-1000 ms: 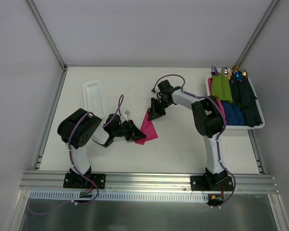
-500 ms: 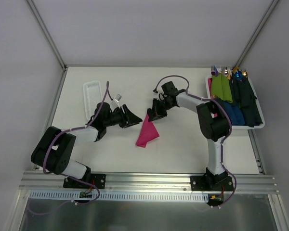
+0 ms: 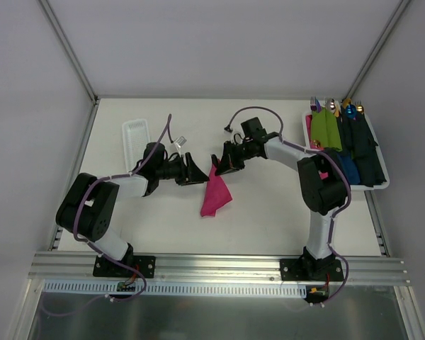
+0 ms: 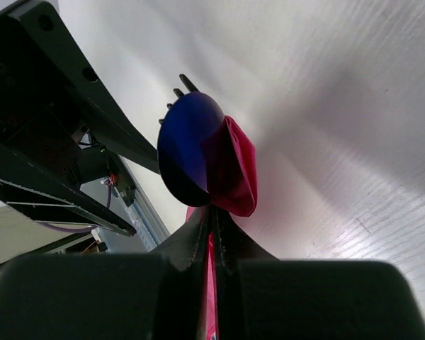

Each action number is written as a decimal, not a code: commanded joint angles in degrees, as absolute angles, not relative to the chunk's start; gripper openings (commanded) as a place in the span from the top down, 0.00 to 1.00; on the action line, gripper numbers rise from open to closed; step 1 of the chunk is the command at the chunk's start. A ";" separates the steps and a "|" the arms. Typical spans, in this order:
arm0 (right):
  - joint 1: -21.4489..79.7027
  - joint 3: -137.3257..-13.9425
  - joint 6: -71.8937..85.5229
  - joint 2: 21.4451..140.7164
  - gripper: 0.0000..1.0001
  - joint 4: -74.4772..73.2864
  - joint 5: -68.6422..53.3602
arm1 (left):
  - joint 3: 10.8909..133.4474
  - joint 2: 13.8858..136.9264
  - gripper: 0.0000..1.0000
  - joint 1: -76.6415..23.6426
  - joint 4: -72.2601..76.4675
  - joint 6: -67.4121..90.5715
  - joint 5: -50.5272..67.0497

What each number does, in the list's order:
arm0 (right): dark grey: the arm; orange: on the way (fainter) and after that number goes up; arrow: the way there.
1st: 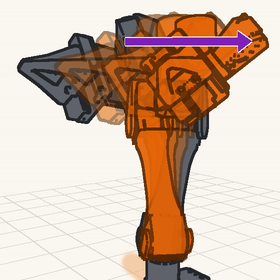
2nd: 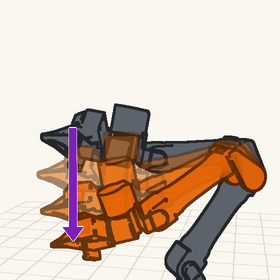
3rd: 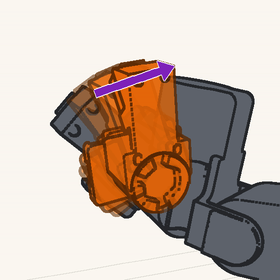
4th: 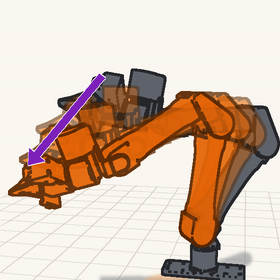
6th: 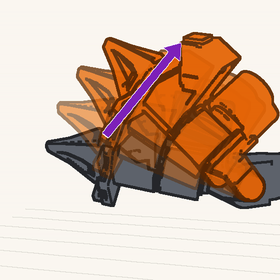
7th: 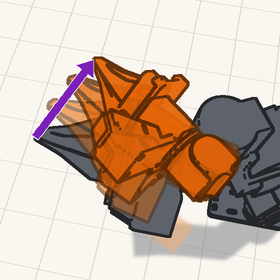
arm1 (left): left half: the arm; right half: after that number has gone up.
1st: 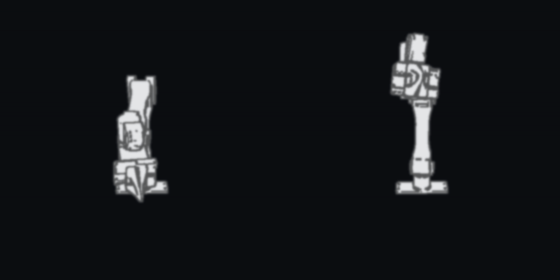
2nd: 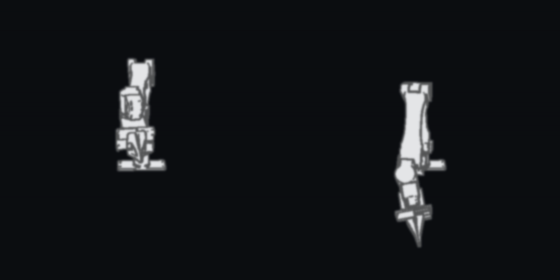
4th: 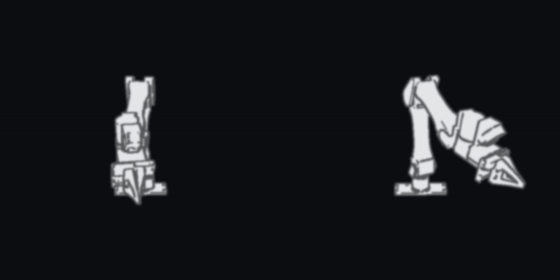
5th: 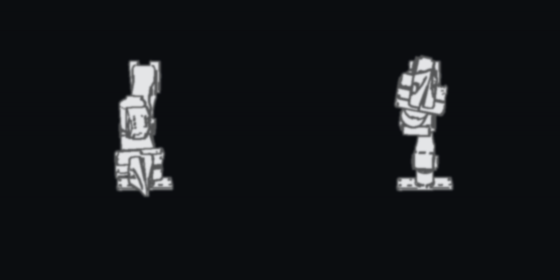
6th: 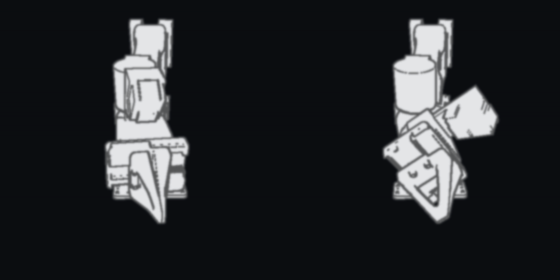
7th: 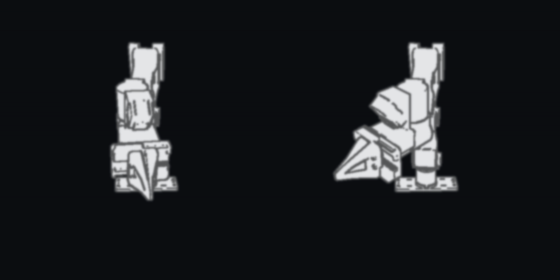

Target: Place the utensils on the paper napkin and roll it up

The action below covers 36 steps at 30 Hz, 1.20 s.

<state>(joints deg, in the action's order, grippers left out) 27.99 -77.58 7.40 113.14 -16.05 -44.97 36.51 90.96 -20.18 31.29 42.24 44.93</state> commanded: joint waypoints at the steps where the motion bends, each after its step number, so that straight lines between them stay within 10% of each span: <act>1: 27.77 -76.91 6.42 107.94 1.00 -13.63 -50.18 | 36.57 91.06 0.52 -20.04 38.66 37.71 50.27; 12: 27.69 -74.62 6.68 103.81 1.00 -11.87 -55.10 | 30.33 92.27 0.48 -17.93 61.94 42.69 57.12; 20: 27.77 -74.53 6.94 100.99 1.00 -11.95 -57.57 | 31.73 96.94 0.16 -16.00 82.52 55.89 64.16; 36: 29.53 -75.50 7.91 97.56 1.00 -11.60 -60.03 | 33.57 91.14 0.23 -18.01 72.78 52.03 65.31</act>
<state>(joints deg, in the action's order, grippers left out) 28.32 -74.24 7.09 100.90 -13.41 -56.90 32.08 93.19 -16.53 69.43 52.90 63.02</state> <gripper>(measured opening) 0.016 0.772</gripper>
